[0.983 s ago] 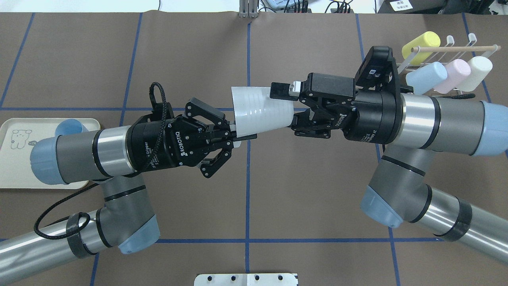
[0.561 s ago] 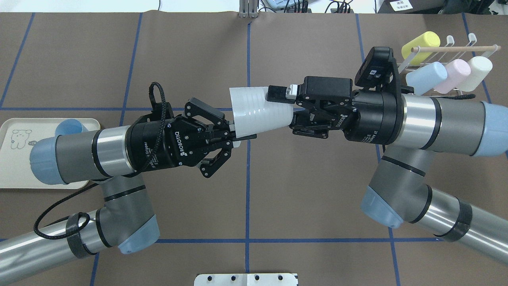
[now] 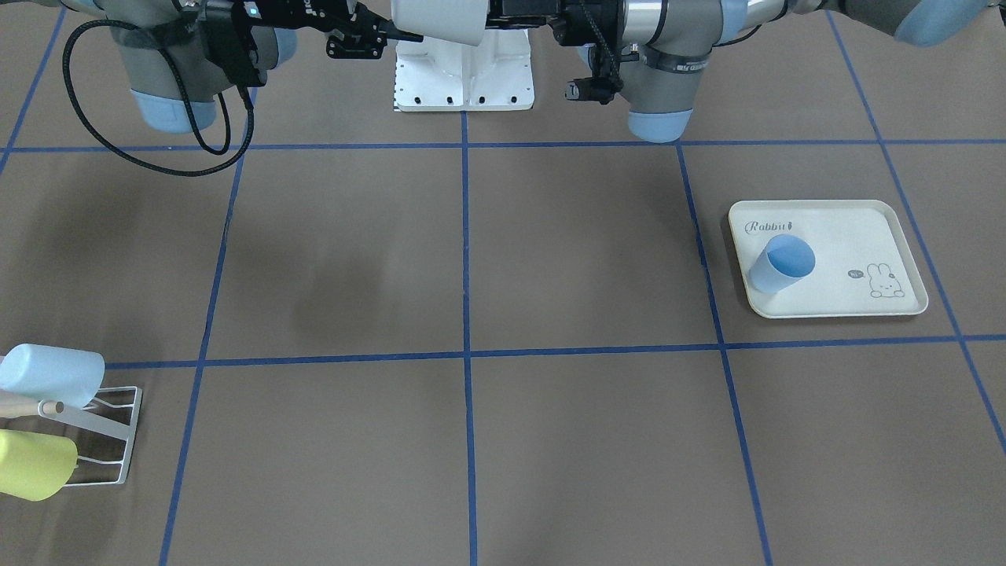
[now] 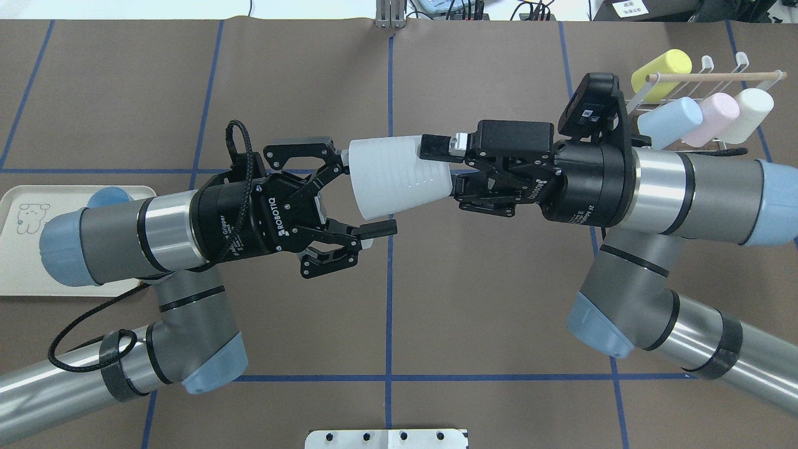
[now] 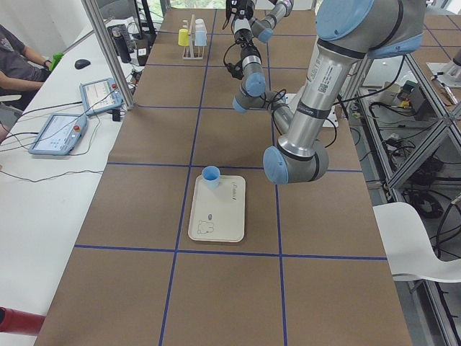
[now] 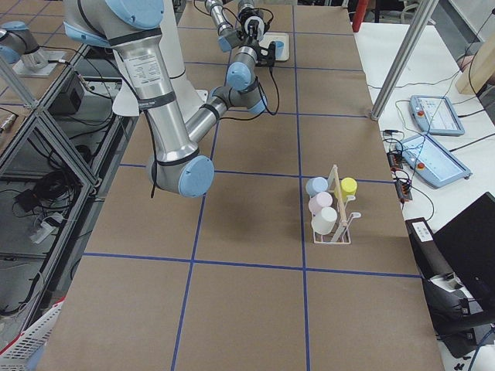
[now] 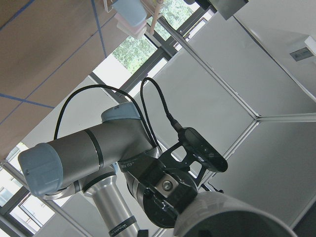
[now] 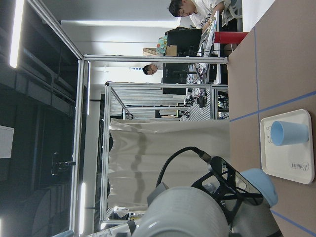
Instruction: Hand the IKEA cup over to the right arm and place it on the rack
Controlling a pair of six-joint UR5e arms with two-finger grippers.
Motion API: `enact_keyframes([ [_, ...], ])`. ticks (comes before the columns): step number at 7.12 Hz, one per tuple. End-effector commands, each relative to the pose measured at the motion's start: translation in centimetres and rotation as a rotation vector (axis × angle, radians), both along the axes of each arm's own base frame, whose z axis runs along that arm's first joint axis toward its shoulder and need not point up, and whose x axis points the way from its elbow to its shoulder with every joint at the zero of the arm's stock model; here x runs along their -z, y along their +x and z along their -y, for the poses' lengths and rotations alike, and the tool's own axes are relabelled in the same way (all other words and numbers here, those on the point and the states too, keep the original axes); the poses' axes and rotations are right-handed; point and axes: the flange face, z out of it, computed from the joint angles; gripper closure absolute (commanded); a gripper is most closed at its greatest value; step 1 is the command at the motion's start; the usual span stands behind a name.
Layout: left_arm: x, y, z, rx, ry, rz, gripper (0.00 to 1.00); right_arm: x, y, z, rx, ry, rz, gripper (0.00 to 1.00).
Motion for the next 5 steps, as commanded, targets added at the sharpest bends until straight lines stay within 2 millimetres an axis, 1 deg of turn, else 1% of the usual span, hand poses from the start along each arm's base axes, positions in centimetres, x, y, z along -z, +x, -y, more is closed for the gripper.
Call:
enact_keyframes([
  [1, -0.3, -1.7, 1.5, 0.043, -0.006, 0.010, 0.00, -0.1, 0.2, 0.3, -0.021, -0.017, 0.009, 0.72],
  [3, -4.5, -5.1, 4.6, 0.127, -0.044, 0.085, 0.00, -0.1, 0.6, 0.9, -0.072, -0.053, 0.033, 0.78],
  [5, -6.0, -8.1, 6.8, 0.189, -0.016, 0.144, 0.00, -0.4, 1.2, 2.0, -0.136, -0.087, 0.045, 0.80],
])
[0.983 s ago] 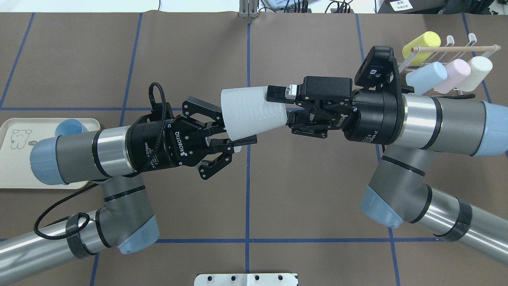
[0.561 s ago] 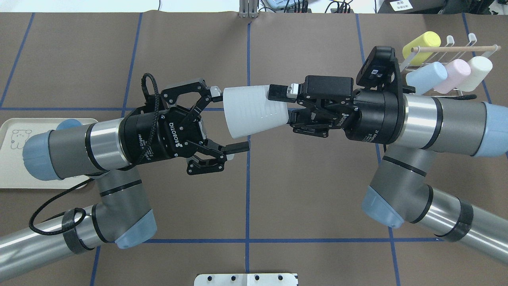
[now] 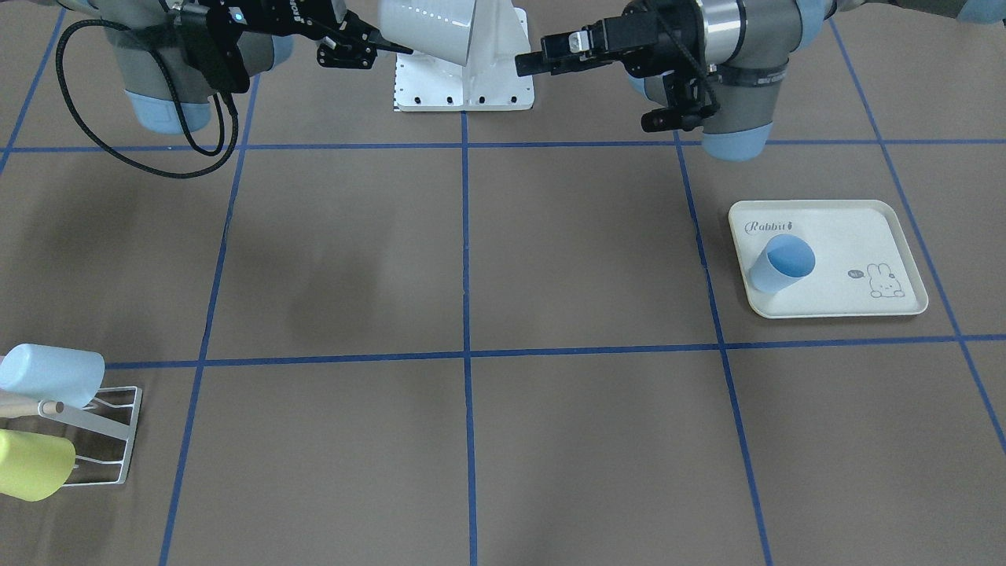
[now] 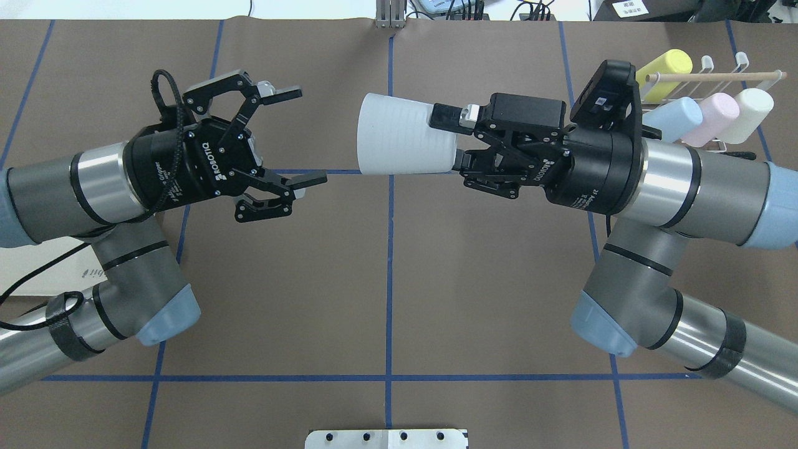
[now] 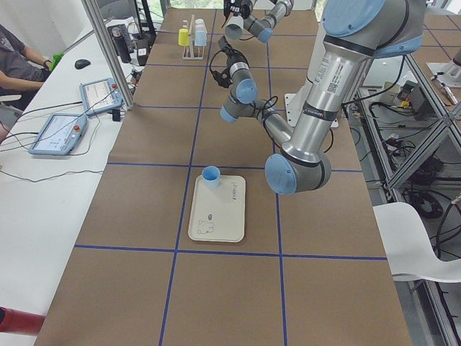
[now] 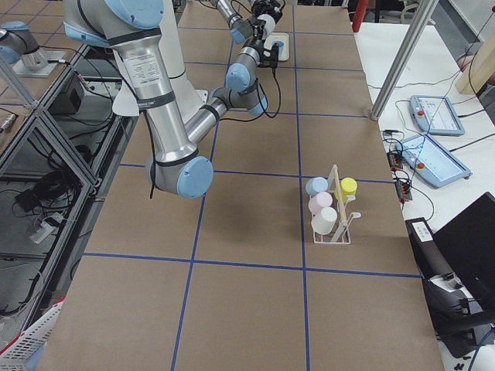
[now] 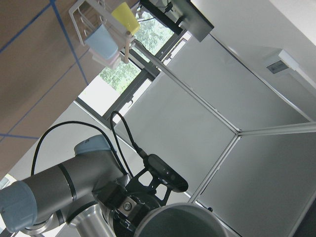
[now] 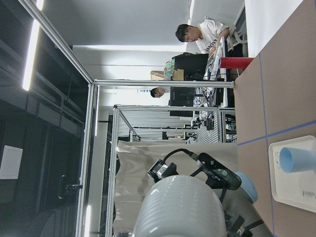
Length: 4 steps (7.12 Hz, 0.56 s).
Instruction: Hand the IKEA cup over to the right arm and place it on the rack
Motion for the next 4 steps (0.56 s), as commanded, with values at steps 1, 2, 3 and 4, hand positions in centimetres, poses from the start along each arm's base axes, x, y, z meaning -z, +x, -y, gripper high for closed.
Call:
enact_keyframes([
  [1, -1.8, -4.3, 3.2, 0.066, 0.033, 0.104, 0.00, -1.6, 0.8, 2.6, -0.120, -0.008, -0.050, 0.80],
  [2, -2.3, -6.3, 5.0, 0.099, 0.052, 0.181, 0.00, -3.4, 0.4, 4.4, -0.193, 0.014, -0.117, 0.81],
  [3, -3.8, -6.7, 5.7, 0.173, 0.151, 0.320, 0.00, -6.4, 0.7, 6.6, -0.253, 0.009, -0.200, 0.81],
  [4, -5.1, -6.2, 6.1, 0.221, 0.251, 0.456, 0.00, -8.4, 1.9, 9.5, -0.330, 0.017, -0.295, 0.80],
])
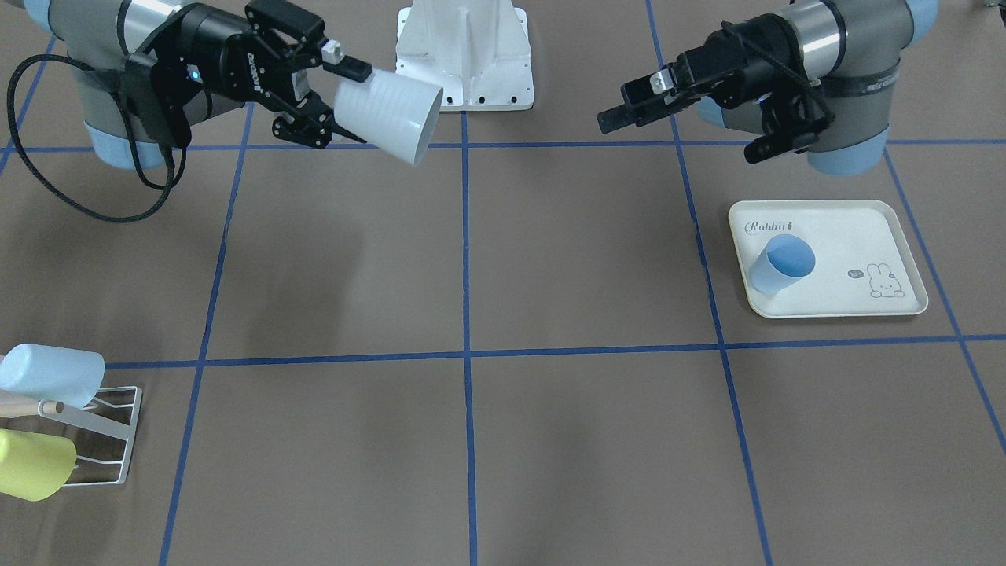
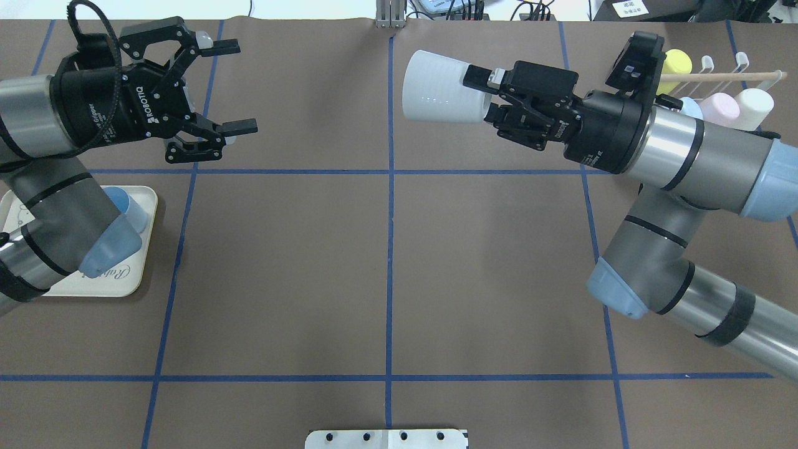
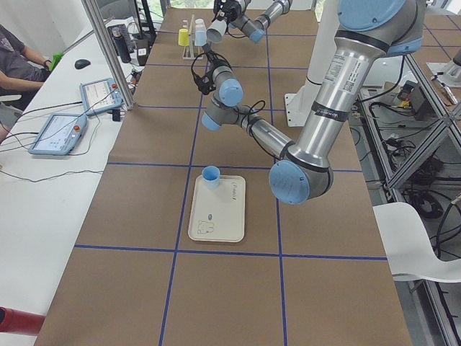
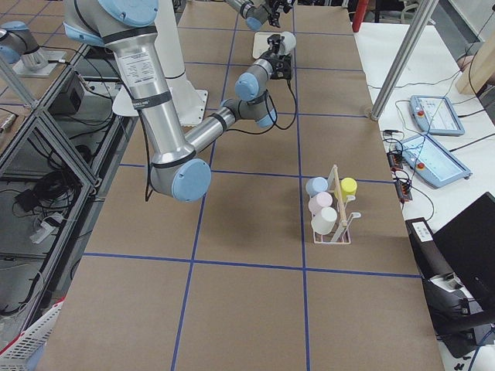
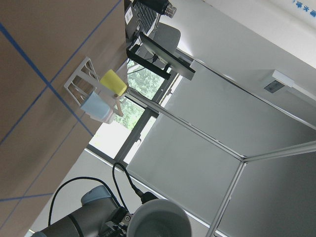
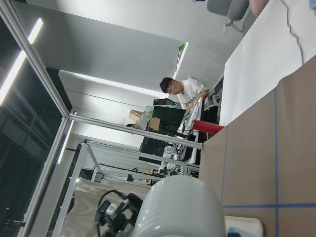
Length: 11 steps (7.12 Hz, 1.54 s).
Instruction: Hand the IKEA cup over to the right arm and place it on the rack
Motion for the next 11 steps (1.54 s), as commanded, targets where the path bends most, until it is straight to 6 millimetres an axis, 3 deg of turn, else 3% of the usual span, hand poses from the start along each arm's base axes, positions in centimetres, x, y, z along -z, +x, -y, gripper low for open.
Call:
enact_keyframes([
  [1, -2.7, -0.1, 1.6, 0.106, 0.150, 0.260, 0.00, -4.1, 3.0, 6.4, -0.153, -0.067, -0.213, 0.80],
  [3, -5.4, -0.9, 3.3, 0.166, 0.212, 0.405, 0.00, -6.3, 4.9, 12.6, -0.276, -0.088, -0.527, 0.80],
  [4, -7.3, -1.1, 4.8, 0.200, 0.242, 0.476, 0.00, -6.0, 6.6, 16.0, -0.309, -0.122, -0.626, 0.83],
  [5, -9.3, -1.8, 6.2, 0.221, 0.291, 0.552, 0.00, -6.1, 10.4, 19.1, -0.283, -0.110, -0.768, 0.84],
  [6, -11.0, -3.6, 7.7, 0.231, 0.319, 0.638, 0.00, -7.3, 15.6, 21.3, -0.223, -0.077, -0.922, 0.84],
  [8, -12.8, -7.0, 10.4, 0.232, 0.384, 0.821, 0.00, -9.7, 21.3, 23.4, -0.177, -0.079, -1.105, 0.86],
  [9, -14.6, -8.2, 10.6, 0.234, 0.395, 0.884, 0.00, -12.0, 24.2, 24.3, -0.137, -0.112, -1.126, 0.87],
  [10, -15.5, -9.1, 11.1, 0.234, 0.382, 0.923, 0.00, -16.9, 27.9, 25.5, -0.031, -0.113, -1.126, 0.88],
  [11, -15.7, -10.2, 11.6, 0.240, 0.354, 0.940, 0.00, -20.7, 29.2, 26.0, 0.006, -0.078, -1.171, 0.88],
])
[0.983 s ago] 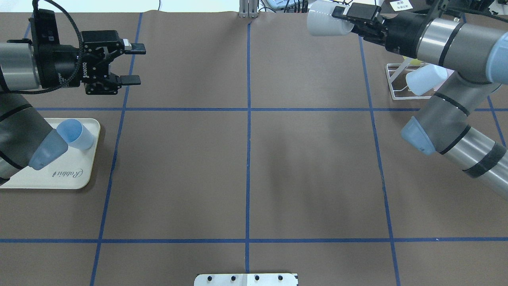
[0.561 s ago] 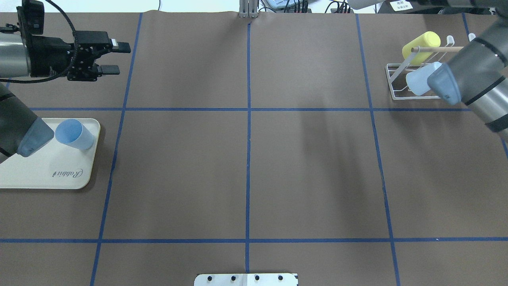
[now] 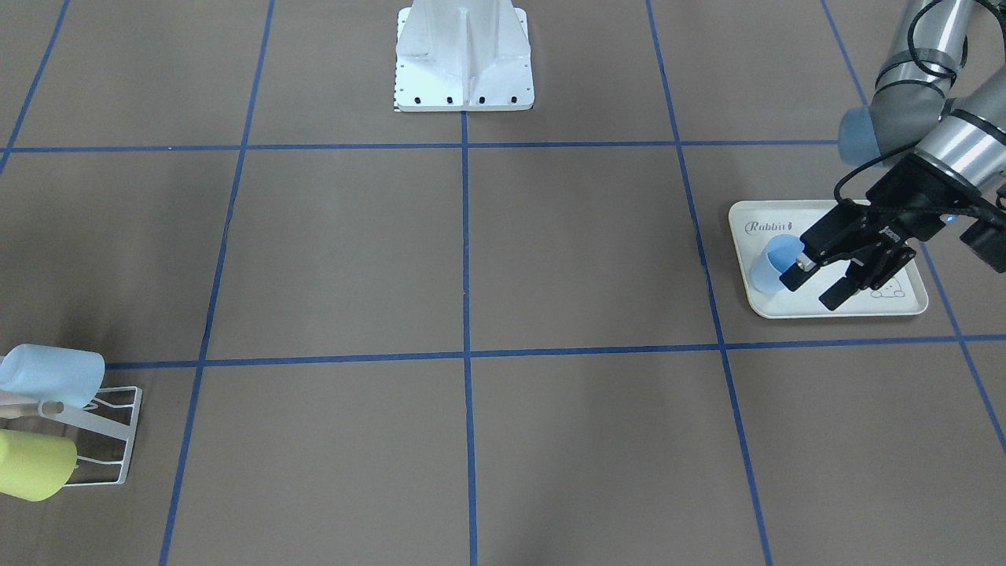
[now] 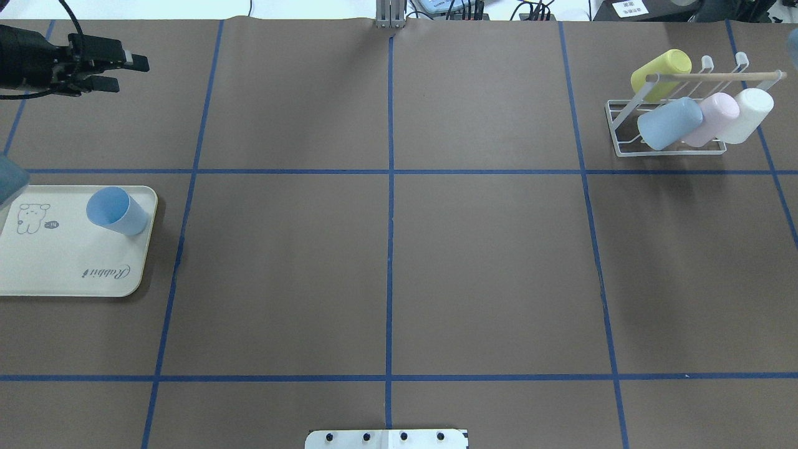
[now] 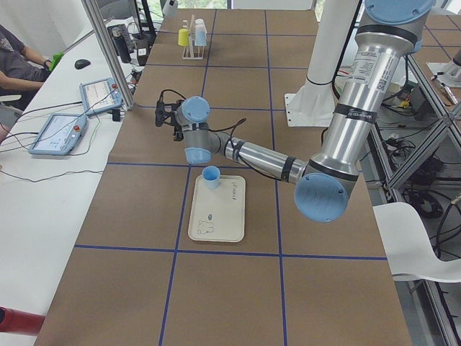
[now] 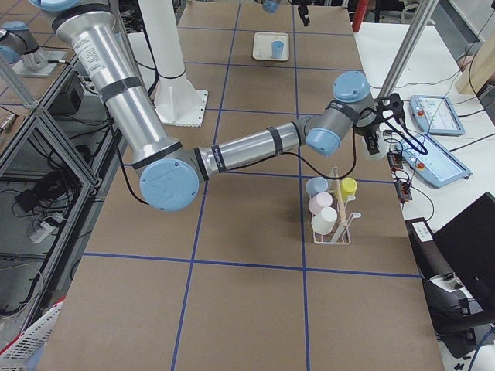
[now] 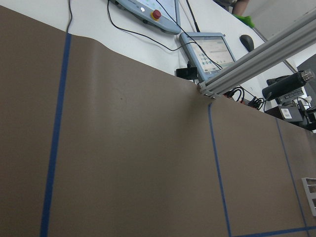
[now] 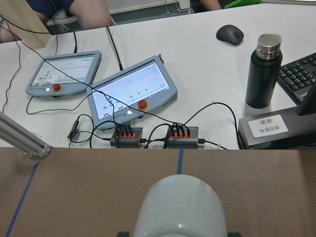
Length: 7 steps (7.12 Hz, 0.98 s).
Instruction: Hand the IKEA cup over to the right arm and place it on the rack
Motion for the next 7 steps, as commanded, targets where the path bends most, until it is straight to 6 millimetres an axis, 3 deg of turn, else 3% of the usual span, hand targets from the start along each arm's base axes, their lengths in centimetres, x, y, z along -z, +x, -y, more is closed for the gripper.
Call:
enact_keyframes([
  [1, -1.7, -2.2, 0.3, 0.028, -0.013, 0.048, 0.00, -7.2, 3.1, 0.9, 0.103, -0.048, -0.056, 0.88],
  [2, -4.0, -3.2, -0.6, 0.026, 0.002, 0.089, 0.00, -8.3, 3.4, 1.1, 0.154, -0.073, -0.097, 0.88],
  [4, -4.0, -3.3, -0.7, 0.033, 0.003, 0.091, 0.00, -9.4, 3.2, 1.2, 0.236, -0.087, -0.152, 0.88],
  [7, -4.2, -3.4, -0.8, 0.036, 0.000, 0.093, 0.00, -9.6, 1.5, 1.5, 0.268, -0.146, -0.157, 0.90],
])
